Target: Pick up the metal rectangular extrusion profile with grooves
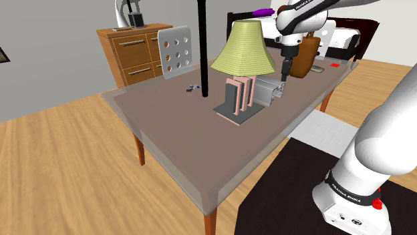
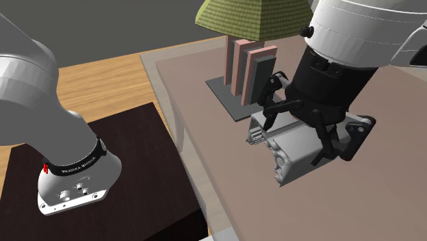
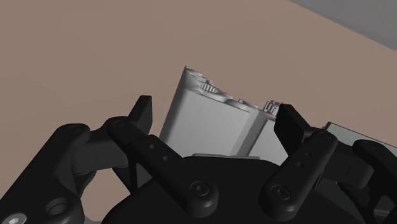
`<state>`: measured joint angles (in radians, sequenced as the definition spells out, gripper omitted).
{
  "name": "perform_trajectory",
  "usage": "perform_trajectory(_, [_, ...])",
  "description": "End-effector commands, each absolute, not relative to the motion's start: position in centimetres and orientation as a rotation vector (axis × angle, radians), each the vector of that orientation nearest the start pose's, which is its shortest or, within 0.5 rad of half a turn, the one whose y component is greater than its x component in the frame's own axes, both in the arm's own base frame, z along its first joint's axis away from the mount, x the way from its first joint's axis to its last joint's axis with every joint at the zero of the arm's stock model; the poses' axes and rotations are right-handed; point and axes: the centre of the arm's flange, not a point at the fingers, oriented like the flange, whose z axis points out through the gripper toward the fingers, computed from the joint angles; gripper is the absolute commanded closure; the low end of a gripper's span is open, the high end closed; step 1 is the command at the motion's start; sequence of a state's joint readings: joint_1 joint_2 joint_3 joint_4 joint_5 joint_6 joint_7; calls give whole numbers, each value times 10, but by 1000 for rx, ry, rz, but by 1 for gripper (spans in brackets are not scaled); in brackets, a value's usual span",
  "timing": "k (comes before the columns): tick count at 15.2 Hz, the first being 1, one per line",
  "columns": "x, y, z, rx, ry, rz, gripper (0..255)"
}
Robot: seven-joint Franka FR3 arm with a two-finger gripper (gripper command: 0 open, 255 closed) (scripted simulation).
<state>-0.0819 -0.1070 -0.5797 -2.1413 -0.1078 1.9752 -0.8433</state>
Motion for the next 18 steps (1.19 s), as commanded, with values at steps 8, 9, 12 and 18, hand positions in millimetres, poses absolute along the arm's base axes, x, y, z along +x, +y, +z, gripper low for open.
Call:
perform_trajectory(8, [397, -324, 419, -3095, -363, 126, 255])
perform_trajectory(9, [397, -324, 418, -3095, -363, 126, 255])
perform_trajectory(12, [396, -324, 419, -3095, -363, 126, 255])
perform_trajectory(18, [397, -325, 440, -3095, -363, 126, 255])
